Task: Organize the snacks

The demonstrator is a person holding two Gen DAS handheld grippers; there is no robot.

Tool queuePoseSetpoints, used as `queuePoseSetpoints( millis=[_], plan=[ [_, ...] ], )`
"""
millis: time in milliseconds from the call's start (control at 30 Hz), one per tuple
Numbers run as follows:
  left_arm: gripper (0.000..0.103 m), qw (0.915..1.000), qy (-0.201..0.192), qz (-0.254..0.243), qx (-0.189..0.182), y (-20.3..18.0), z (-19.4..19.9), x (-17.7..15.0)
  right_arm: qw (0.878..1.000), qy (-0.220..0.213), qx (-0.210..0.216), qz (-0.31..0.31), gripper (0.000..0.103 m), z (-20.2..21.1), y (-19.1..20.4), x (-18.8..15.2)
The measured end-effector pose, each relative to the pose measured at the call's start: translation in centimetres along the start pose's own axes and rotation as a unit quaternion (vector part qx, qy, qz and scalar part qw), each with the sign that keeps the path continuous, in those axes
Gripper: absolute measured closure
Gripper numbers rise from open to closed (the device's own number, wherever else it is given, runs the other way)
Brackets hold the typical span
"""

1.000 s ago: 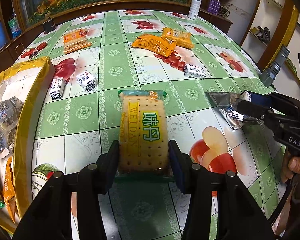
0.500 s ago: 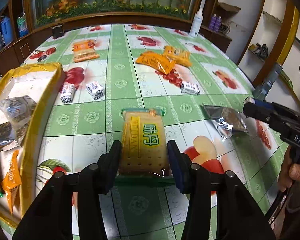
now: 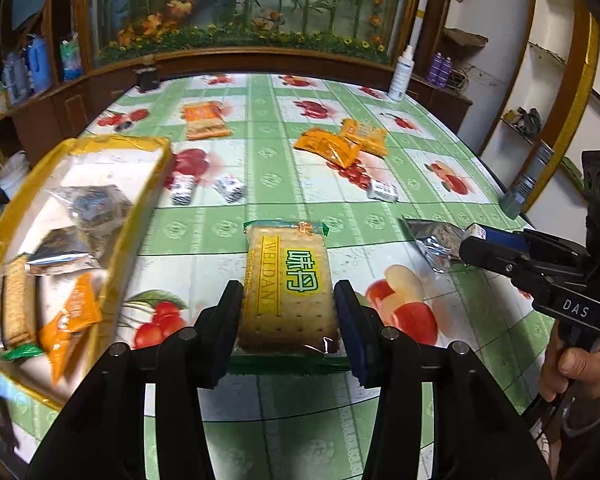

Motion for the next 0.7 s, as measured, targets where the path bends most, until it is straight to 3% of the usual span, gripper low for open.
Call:
queuePoseSetpoints(
  millis=[300,700],
  plan=[
    [0.058,0.9962,-0.033,0.038,0.071,3.5,2.7,-0.3,0.999,0.001,0.022,0.028,0.07,-0.7,3.4,0.7],
    [0.058,0.988,-0.059,0.083,0.116,8.1,4.8,-1.2,0.997,0.011,0.042,0.064,0.07,-2.0,7.6,1.6]
  ],
)
Point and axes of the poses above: each gripper's, at about its wrist camera, not at the fingertips, and z roughly against the way its jaws point, y to its left, x to its top, the point moved 6 cm from there along -z, roughly the way its jaws point, and after that the axes turned 14 degrees about y, right-handed, at the moved point
